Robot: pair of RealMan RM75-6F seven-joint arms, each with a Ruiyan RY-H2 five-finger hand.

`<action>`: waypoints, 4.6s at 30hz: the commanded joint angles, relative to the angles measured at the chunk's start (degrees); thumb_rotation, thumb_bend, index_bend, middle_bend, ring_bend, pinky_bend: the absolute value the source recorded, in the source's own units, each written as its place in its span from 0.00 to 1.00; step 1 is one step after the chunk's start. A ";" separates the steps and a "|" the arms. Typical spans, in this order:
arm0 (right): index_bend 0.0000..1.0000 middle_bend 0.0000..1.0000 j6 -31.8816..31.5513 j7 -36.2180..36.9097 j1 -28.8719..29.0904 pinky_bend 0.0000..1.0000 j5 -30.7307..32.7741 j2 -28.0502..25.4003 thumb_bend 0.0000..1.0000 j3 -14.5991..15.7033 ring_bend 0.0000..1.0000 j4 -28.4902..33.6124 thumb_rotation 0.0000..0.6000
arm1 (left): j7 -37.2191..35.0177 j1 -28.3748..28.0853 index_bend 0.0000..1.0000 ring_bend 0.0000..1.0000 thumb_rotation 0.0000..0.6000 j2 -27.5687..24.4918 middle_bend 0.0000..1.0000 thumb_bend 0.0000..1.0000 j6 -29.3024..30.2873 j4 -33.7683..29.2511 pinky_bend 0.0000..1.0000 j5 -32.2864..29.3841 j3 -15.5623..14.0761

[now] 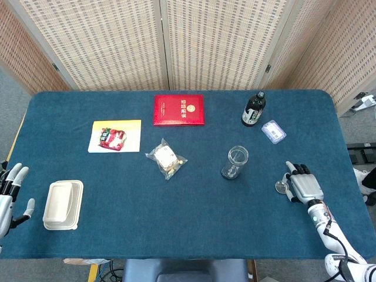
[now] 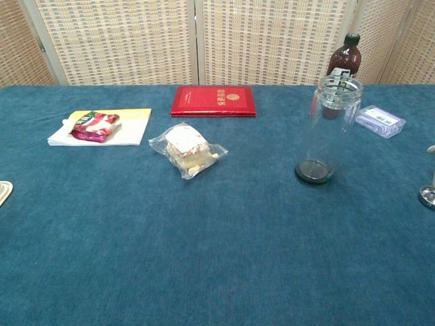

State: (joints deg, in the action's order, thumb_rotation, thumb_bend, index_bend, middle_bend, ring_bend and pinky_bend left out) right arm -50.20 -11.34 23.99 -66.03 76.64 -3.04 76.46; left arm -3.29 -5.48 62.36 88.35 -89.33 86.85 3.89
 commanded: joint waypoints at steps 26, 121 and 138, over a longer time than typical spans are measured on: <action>0.56 0.01 -0.85 -1.95 0.48 0.00 -0.21 0.70 0.49 0.86 0.00 1.02 1.00 | -3.26 0.48 0.00 0.00 1.00 -0.55 0.00 0.42 1.21 0.91 0.01 0.61 0.26; 0.58 0.02 -8.68 -24.68 25.25 0.00 25.58 -15.55 0.51 -8.04 0.00 35.49 1.00 | -6.50 1.76 0.00 0.00 1.00 -2.18 0.00 0.42 4.19 0.55 0.01 1.60 0.77; 0.51 0.00 -7.52 -24.36 26.52 0.00 27.09 -16.34 0.48 -6.50 0.00 35.48 1.00 | -6.65 1.96 0.00 0.00 1.00 -2.24 0.00 0.42 4.59 0.60 0.01 1.56 0.96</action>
State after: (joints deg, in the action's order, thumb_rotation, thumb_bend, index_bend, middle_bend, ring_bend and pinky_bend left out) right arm -57.91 -35.62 50.38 -39.29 60.57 -9.66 111.64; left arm -9.92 -3.53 60.13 92.93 -88.73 88.42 4.84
